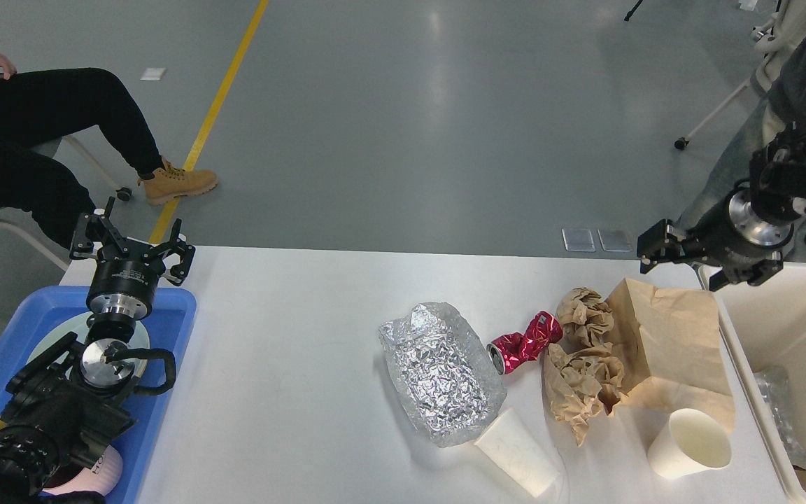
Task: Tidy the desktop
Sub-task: 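Lower the right gripper onto the brown paper bag and grasp it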
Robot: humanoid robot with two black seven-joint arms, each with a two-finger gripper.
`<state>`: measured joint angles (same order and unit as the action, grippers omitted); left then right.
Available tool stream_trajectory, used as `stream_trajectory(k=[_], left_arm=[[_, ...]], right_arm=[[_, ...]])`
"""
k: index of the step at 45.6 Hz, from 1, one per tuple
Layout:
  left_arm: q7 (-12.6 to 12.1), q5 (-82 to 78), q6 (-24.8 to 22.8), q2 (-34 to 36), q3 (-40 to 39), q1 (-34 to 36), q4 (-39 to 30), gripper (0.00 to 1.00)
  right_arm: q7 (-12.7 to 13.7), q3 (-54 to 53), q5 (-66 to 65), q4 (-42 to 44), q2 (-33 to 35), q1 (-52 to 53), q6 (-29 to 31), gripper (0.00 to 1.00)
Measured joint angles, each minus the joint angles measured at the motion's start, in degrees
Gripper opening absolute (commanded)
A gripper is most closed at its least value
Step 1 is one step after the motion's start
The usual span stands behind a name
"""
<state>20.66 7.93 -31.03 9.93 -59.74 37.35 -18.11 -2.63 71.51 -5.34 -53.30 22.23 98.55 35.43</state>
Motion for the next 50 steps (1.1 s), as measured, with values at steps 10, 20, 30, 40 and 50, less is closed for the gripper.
stream_trajectory(k=[10,20,30,40,50], left_arm=[[-0.02,-0.01,0.00,0.00,0.01,0.00,0.00,0.97],[-0.02,-0.02,0.00,0.00,0.01,0.00,0.00,0.97],[-0.02,-0.02,0.00,-0.01,0.01,0.00,0.00,0.97],[-0.02,-0.02,0.00,-0.03,0.00,0.00,0.00,0.97],[-0.01,-0.02,0.00,-0.01,-0.02,0.00,0.00,0.97]], right_arm=[[0.00,-0.82,0.10,1.51,-1.15,-7.31,-4.39,1.00],[0.07,-0.75,0.10,8.92,-8.00,-15.97,-4.59,1.00],[2.43,-0.05,0.10,15.07,-12.39,-22.49,-7.64,1.00],[8.41,0.49,0.03,19.97,-13.83,-27.12,-8.85,0.97],[8.86,0.45,0.40,19.59,-13.38,-27.57,-8.84,0.00]])
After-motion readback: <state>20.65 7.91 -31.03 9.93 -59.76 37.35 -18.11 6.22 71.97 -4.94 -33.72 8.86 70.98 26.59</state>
